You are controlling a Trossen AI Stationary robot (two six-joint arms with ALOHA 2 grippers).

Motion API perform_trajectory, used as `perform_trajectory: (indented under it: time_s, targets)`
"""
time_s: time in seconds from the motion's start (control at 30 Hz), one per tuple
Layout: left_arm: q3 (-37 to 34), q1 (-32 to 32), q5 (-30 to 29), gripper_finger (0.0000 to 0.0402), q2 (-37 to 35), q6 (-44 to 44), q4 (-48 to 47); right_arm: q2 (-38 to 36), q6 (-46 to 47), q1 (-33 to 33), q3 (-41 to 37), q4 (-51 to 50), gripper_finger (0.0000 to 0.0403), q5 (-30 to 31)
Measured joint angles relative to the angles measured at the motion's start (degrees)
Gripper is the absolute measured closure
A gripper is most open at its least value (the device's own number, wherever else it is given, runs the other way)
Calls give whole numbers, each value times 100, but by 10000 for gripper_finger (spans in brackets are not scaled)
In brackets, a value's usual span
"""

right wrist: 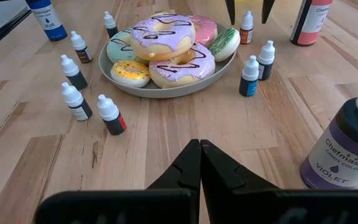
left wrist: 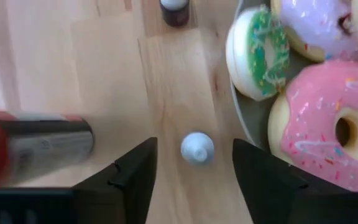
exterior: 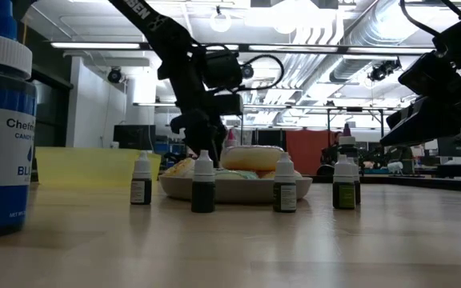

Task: Pick & Place food coloring
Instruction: Put the small orange food coloring bottle into the yellow bin

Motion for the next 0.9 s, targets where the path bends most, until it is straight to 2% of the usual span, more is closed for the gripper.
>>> perform_trajectory:
  time_s: [0.5,0.9]
  targets:
    - [-4,0,11,255,3,-81,19,1,0,-2,1,0,402,-2]
    - [-4,0,9,316,3,-83,8,0,0,-2,0,0,402,-2]
